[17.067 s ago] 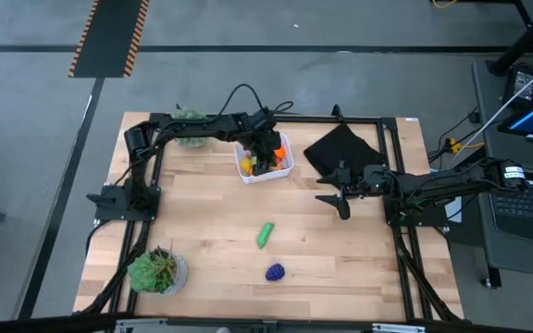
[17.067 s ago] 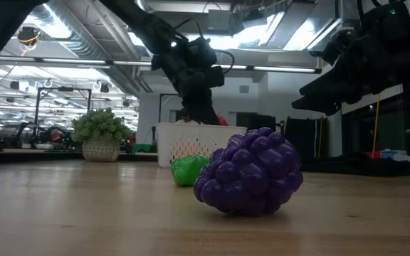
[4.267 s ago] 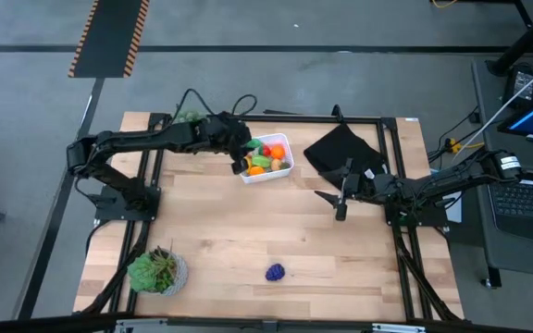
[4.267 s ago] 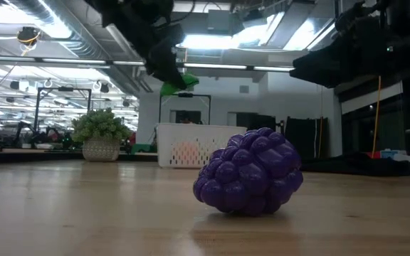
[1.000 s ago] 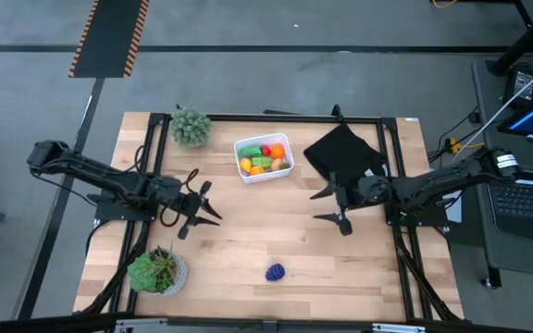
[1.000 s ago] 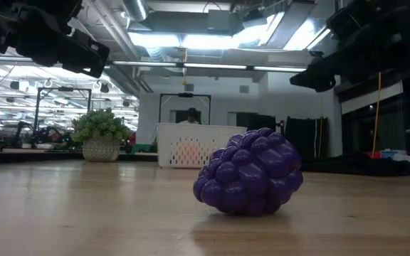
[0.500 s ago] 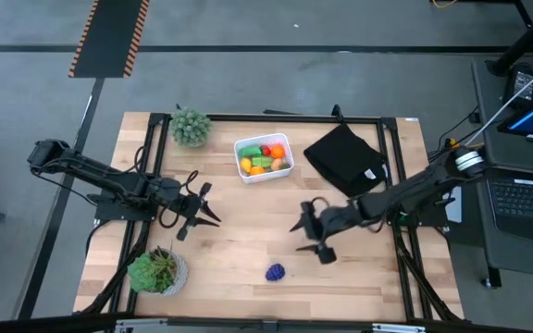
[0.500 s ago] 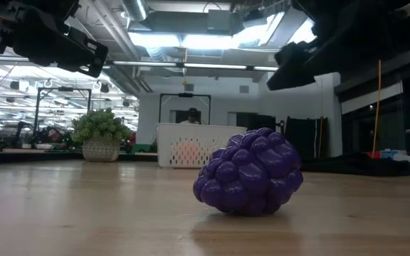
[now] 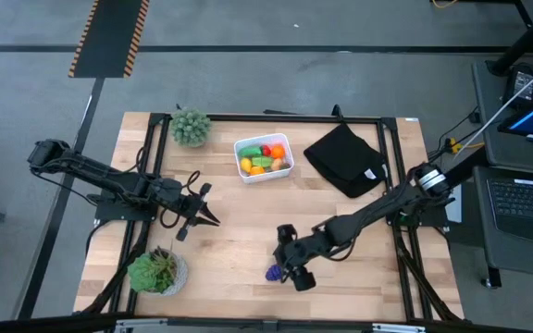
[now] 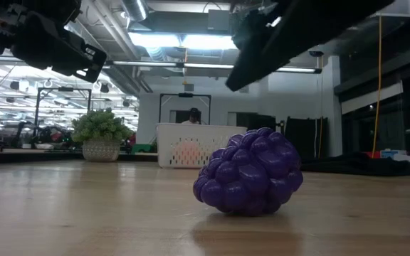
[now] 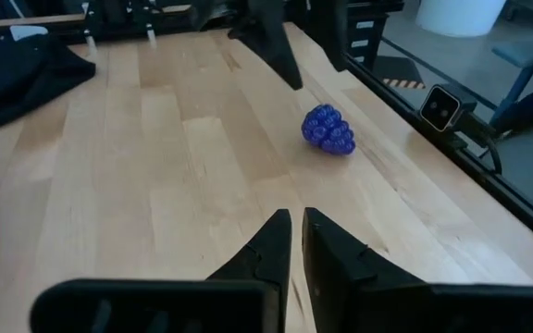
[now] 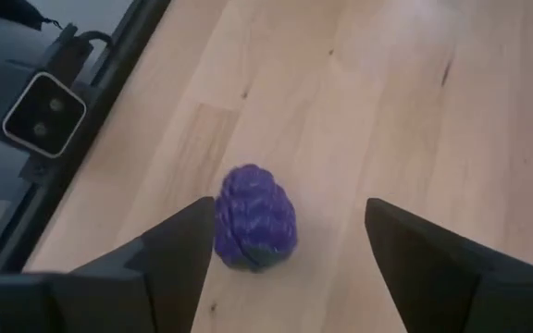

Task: Pick and placing Produce into tupperware
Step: Put the grapes into the white bin

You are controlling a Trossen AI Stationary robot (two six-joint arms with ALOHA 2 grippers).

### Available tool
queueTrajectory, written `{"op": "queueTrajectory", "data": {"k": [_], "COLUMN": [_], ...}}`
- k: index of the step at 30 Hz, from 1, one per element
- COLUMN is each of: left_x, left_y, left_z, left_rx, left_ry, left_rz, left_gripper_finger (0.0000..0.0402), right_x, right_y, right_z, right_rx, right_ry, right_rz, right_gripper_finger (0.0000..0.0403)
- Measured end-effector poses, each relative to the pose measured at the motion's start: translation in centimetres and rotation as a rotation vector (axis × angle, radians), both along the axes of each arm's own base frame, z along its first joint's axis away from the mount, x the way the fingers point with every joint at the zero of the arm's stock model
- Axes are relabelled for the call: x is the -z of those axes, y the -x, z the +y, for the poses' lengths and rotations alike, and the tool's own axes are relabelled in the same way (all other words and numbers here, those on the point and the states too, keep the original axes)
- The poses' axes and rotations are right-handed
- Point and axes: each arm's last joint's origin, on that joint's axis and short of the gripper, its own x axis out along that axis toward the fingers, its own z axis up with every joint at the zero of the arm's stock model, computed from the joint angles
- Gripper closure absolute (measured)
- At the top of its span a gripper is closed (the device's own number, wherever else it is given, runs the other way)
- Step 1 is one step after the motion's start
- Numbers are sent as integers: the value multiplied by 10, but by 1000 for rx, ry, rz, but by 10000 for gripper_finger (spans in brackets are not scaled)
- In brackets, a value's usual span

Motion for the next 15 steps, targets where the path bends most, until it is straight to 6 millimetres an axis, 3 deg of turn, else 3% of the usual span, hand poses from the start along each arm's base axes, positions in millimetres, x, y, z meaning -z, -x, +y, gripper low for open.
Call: {"op": "queueTrajectory", "data": {"k": [6, 15], "left_x": [1, 1], "left_y": [0, 1], "left_z": [0, 0], "left_rx": [2, 3], "left_ry": [-6, -10], "left_rz": [7, 13], "left_gripper_finger": [388, 401], "right_x": [-4, -4], "right_y": [-13, -13], "right_z": [7, 7], "right_rx": [-15, -17], "right_ry": [-16, -19], "right_rz": [13, 10], "right_gripper_finger": [121, 121]}}
